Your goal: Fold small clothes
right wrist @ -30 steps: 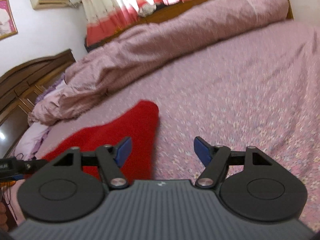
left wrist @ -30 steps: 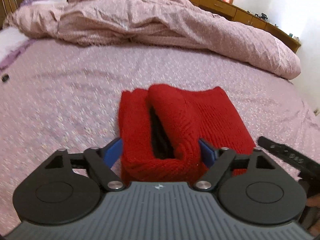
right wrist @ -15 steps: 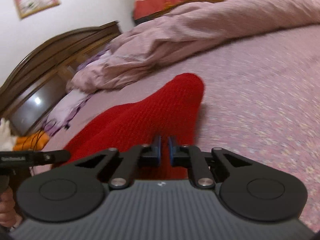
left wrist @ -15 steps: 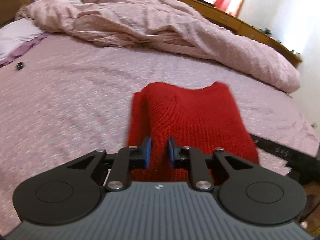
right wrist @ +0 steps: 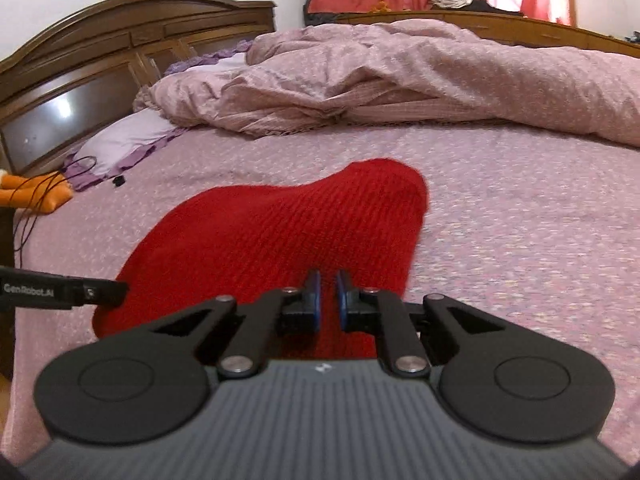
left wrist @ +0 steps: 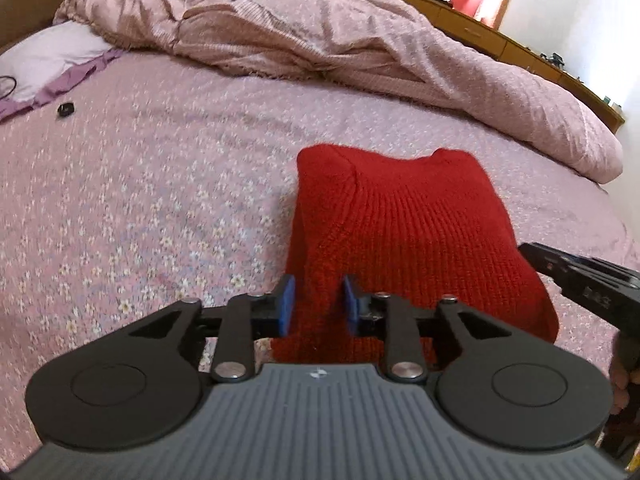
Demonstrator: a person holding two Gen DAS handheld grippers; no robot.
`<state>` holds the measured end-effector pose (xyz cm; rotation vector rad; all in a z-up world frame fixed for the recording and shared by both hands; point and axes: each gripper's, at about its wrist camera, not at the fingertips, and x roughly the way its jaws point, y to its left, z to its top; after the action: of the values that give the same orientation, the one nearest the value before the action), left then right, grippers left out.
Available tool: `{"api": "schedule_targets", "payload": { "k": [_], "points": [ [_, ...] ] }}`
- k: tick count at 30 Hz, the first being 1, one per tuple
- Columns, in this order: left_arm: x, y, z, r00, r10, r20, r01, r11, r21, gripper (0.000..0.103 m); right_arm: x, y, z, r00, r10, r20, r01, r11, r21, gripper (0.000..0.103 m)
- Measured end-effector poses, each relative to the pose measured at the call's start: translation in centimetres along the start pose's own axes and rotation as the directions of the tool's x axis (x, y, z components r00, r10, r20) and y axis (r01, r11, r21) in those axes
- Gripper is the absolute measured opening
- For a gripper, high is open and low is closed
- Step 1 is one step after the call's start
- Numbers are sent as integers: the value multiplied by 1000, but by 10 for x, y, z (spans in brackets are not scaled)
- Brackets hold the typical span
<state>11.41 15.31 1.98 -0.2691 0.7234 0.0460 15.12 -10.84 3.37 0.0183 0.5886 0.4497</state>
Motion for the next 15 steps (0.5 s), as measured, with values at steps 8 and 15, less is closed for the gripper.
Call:
{"api": "schedule_targets", "payload": {
  "k": [8, 15],
  "points": [
    [-8, 2, 17, 998, -45, 37, 48, 994, -98, 86, -32, -31, -16, 998, 47, 45, -52, 991, 125, 64],
    [9, -1, 33, 997, -80, 9, 81, 989, -125, 100, -14, -69, -15, 986, 161, 48, -167, 903, 395, 86]
  ]
}}
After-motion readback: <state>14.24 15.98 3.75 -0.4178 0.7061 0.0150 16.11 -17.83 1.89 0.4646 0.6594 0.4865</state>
